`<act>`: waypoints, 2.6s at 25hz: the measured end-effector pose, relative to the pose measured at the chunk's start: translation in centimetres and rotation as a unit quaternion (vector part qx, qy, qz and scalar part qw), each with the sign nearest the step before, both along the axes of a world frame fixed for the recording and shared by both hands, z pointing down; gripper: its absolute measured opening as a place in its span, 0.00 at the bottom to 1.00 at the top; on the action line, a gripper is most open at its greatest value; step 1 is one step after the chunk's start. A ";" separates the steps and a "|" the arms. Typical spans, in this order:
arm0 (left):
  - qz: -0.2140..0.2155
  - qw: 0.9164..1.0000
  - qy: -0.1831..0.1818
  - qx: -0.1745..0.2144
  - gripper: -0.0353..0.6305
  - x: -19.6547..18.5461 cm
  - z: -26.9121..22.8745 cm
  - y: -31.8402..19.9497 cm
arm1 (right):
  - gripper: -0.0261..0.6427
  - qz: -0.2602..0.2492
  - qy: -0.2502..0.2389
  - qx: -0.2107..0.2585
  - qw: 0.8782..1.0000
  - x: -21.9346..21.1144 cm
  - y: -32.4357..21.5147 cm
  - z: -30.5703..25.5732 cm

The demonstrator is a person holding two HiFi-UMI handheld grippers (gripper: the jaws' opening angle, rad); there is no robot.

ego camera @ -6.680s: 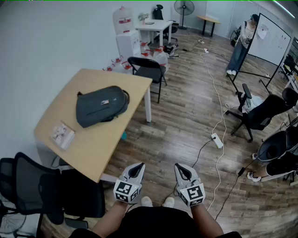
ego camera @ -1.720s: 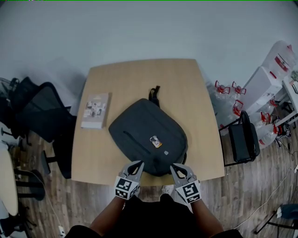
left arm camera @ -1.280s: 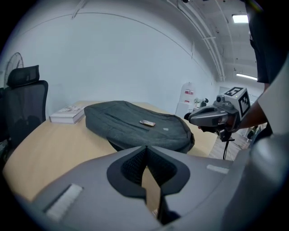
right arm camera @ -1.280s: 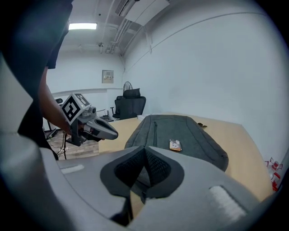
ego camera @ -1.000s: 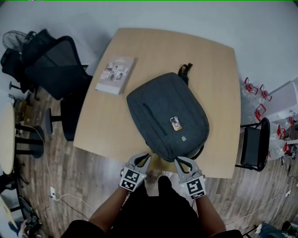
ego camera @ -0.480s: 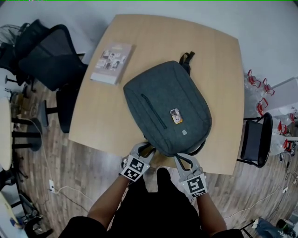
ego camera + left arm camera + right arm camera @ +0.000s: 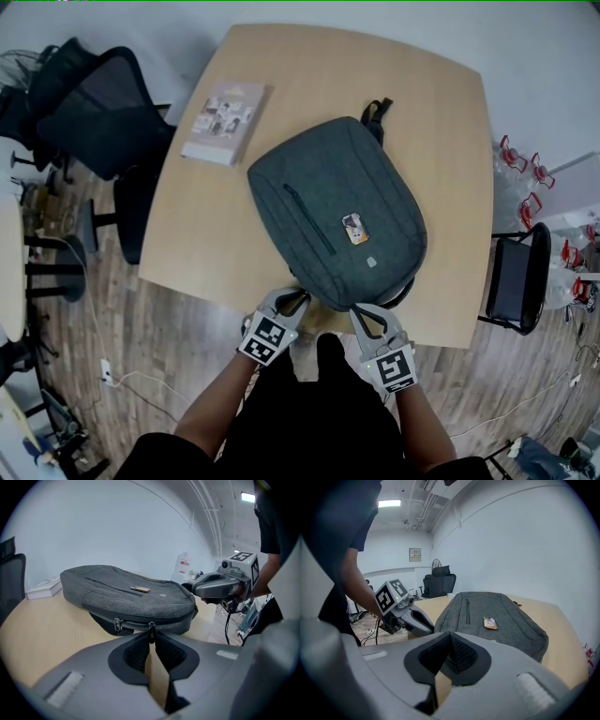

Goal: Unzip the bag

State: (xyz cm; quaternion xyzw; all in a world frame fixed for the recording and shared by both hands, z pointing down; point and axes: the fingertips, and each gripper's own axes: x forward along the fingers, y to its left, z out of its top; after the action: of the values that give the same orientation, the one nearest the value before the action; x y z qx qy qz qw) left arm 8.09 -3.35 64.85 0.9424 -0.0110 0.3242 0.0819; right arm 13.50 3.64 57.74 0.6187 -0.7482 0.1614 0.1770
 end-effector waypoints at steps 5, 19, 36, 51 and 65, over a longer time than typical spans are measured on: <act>-0.018 1.000 0.011 -0.007 0.14 -0.2 -0.2 -0.1 | 0.05 0.003 -0.007 -0.004 1.000 -0.1 0.2 0.2; -0.022 1.000 0.015 0.007 0.10 0.1 -0.3 0.0 | 0.05 -0.015 0.004 -0.006 1.000 -0.6 0.1 0.2; 0.011 1.000 0.009 0.001 0.09 0.2 -0.5 0.3 | 0.15 -0.185 0.178 -0.092 0.962 -2.1 -0.5 3.0; 0.030 0.998 -0.032 0.055 0.09 -1.4 -2.0 2.0 | 0.12 -0.059 0.021 -0.132 0.989 -4.4 -6.2 1.5; -0.014 0.999 -0.020 0.036 0.09 -3.6 -1.7 -1.8 | 0.17 -0.147 0.000 -0.104 0.984 -7.0 -8.6 0.3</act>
State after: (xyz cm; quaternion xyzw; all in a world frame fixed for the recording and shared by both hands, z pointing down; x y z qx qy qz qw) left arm 4.45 -5.14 63.20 0.9379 -0.0378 0.3409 0.0524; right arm 6.53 -4.94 58.06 0.4802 -0.8103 0.2101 0.2620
